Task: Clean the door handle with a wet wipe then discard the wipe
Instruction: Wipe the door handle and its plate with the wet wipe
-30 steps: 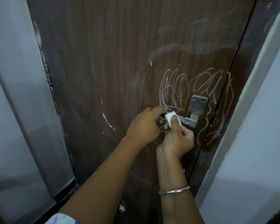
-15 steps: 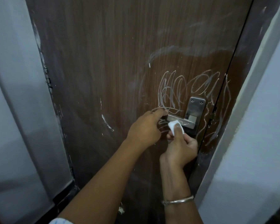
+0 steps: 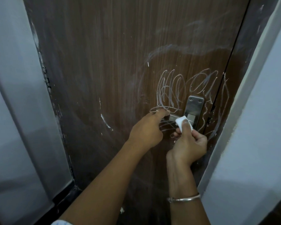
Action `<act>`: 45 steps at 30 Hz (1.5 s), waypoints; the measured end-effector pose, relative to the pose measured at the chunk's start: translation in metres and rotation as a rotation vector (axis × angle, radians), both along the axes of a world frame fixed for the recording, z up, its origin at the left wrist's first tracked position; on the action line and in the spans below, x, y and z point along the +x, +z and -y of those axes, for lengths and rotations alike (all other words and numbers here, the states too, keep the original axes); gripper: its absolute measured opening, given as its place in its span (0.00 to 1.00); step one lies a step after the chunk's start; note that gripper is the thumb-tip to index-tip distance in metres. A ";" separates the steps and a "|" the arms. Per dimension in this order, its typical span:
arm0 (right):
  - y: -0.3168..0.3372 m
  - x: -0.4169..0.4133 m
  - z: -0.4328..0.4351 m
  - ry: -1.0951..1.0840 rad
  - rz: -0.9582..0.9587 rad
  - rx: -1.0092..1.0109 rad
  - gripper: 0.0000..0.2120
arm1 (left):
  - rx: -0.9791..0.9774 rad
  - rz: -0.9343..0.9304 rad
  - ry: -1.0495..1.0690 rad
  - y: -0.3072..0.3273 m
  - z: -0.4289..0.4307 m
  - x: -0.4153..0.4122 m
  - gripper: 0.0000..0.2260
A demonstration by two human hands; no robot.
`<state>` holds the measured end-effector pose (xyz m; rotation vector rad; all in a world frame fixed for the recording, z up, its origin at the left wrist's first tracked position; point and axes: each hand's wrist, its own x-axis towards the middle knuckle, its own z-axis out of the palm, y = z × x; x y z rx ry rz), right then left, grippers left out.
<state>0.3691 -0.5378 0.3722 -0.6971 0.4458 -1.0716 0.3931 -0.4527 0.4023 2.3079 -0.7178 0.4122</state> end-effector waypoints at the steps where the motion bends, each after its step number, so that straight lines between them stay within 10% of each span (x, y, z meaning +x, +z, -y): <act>1: -0.001 -0.001 0.001 0.001 -0.007 -0.008 0.10 | -0.004 -0.011 0.002 0.000 0.000 -0.001 0.29; 15: 0.004 -0.021 0.017 -0.048 -0.051 -0.104 0.12 | 0.000 0.018 -0.025 -0.004 0.003 -0.004 0.30; 26: 0.036 -0.013 0.050 -0.321 -0.696 -1.532 0.15 | -0.081 0.149 0.145 -0.021 0.012 -0.012 0.31; 45: 0.042 -0.031 0.061 -0.158 -0.661 -1.536 0.14 | 0.038 0.139 0.146 -0.034 0.014 -0.016 0.39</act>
